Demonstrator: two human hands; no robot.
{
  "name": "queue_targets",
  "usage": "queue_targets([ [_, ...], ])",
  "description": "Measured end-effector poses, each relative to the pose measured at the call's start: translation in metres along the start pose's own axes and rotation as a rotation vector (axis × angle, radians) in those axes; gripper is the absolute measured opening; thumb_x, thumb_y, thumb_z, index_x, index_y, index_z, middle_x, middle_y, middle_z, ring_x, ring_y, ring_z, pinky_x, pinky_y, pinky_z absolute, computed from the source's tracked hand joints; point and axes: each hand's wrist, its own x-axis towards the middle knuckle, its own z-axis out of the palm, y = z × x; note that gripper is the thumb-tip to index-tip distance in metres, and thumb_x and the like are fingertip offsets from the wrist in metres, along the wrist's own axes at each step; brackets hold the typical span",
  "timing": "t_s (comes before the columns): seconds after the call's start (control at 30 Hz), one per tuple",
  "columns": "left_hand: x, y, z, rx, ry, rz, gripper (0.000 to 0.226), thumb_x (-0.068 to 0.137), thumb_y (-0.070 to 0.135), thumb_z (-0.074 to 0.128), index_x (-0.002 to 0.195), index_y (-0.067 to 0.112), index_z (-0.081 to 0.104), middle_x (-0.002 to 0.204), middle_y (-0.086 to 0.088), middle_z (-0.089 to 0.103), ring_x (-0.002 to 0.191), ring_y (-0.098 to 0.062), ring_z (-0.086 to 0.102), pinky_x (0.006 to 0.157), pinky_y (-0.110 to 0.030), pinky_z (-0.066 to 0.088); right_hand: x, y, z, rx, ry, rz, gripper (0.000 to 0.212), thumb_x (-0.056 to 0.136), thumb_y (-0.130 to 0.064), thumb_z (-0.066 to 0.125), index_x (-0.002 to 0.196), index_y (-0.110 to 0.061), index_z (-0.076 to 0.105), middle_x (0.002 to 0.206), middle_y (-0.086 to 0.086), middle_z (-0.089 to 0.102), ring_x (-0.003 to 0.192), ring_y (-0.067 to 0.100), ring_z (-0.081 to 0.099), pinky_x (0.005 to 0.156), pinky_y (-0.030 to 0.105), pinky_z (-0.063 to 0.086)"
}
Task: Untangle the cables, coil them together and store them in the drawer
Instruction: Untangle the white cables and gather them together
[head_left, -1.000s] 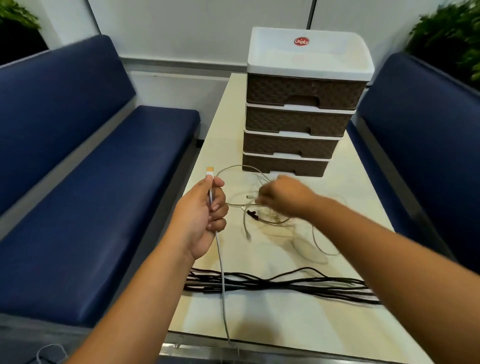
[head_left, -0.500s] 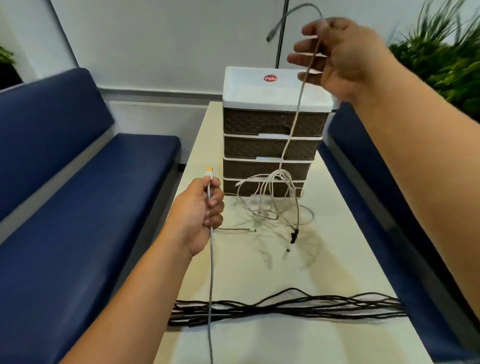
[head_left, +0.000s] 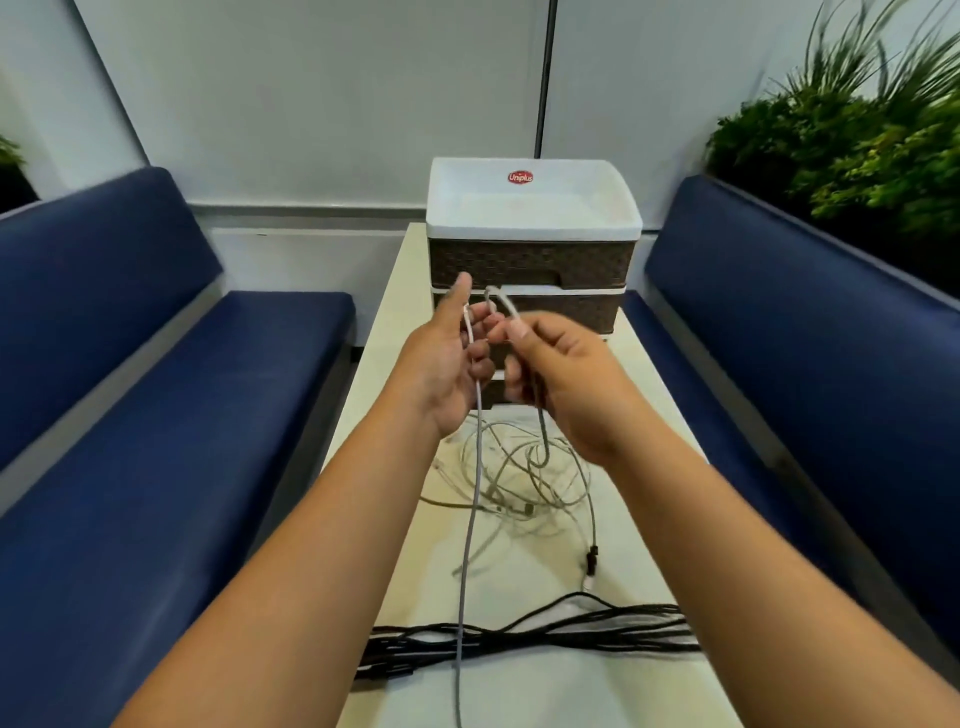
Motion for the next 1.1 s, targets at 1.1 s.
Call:
queue_targets([
  [1.1,0.023,-0.019,0.001,0.353,-0.124,-0.397,0.056,0.093,0.061,0.049,0.085,0.008,0.066,0.056,0.005,0.023,0.043,-0.005,0.019,0.034,-0.017,0.019,0.026,-0.011,-0.042,-0.699,0.134,-0.102,0.016,0.098,-0.019,0.057,0.104,-0.019,0.072,0.086,-0.001,0.073,0.082,0.012,0.070,0.078,0.032,0.058],
])
